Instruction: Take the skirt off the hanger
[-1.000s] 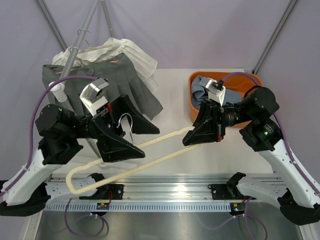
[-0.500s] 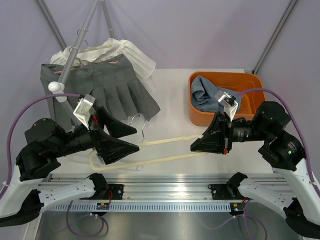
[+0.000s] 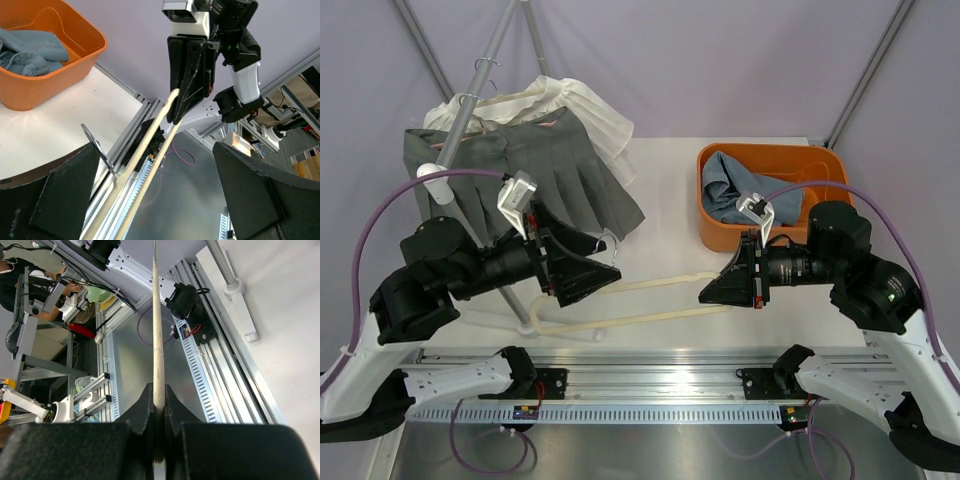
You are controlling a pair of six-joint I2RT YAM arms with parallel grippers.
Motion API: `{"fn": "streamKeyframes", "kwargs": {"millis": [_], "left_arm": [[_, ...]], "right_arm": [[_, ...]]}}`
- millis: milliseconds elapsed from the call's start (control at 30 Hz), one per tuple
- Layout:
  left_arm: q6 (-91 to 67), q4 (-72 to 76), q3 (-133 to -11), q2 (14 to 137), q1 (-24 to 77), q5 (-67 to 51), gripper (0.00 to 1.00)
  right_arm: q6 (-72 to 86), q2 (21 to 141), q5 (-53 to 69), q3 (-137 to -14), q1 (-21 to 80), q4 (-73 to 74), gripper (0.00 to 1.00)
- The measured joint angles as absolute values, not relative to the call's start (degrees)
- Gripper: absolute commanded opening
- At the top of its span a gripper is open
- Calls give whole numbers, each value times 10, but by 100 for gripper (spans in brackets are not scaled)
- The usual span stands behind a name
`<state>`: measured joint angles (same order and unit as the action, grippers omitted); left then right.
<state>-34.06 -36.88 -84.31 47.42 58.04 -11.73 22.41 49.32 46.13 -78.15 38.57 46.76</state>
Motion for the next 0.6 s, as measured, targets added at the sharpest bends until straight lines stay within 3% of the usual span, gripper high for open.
{"fn": "streamKeyframes", "kwargs": {"millis": [533, 600], "left_arm": [[-329, -382, -846, 500, 580, -100, 98], [-328, -382, -847, 501, 580, -102, 86]], "right_arm": [[213, 454, 477, -789, 386, 498, 0], [214, 449, 488, -789, 386, 497, 0]]}}
